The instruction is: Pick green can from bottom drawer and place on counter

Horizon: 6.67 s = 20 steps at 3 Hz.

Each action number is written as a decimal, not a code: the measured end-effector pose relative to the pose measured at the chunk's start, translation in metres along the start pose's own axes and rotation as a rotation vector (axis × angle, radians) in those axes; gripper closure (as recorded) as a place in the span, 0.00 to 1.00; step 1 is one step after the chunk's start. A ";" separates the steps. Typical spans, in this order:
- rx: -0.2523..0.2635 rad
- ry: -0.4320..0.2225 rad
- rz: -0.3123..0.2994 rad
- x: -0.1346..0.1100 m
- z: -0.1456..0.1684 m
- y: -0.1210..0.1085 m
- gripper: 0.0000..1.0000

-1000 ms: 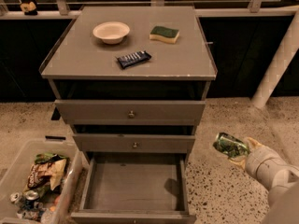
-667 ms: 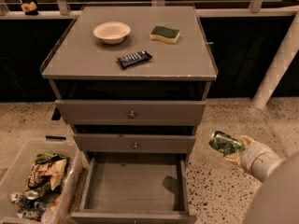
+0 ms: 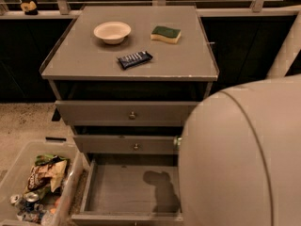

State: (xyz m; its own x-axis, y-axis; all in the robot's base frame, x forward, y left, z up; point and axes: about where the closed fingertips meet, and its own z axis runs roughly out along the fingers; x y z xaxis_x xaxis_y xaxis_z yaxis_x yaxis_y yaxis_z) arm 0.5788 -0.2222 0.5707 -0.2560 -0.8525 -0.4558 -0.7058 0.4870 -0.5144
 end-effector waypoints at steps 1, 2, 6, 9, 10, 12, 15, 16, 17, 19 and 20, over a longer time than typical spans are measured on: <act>-0.035 -0.011 -0.060 -0.017 0.007 0.009 1.00; -0.032 -0.010 -0.055 -0.016 0.007 0.008 1.00; 0.022 -0.132 -0.242 -0.115 -0.042 -0.021 1.00; 0.021 -0.447 -0.249 -0.187 -0.112 0.000 1.00; 0.036 -0.504 -0.256 -0.202 -0.137 -0.005 1.00; 0.046 -0.525 -0.270 -0.214 -0.134 -0.019 1.00; 0.141 -0.671 -0.459 -0.336 -0.169 -0.116 1.00; 0.140 -0.670 -0.459 -0.335 -0.168 -0.116 1.00; 0.151 -0.647 -0.451 -0.331 -0.158 -0.148 1.00; 0.165 -0.594 -0.454 -0.325 -0.111 -0.219 1.00; 0.151 -0.586 -0.416 -0.310 -0.101 -0.224 1.00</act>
Offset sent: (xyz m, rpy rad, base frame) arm 0.0036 0.0251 -0.0038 -0.0274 0.0175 0.0778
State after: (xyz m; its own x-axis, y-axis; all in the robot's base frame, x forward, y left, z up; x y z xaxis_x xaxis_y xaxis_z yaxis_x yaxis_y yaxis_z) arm 0.7494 -0.0865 0.9007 0.4381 -0.7514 -0.4934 -0.5586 0.2025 -0.8044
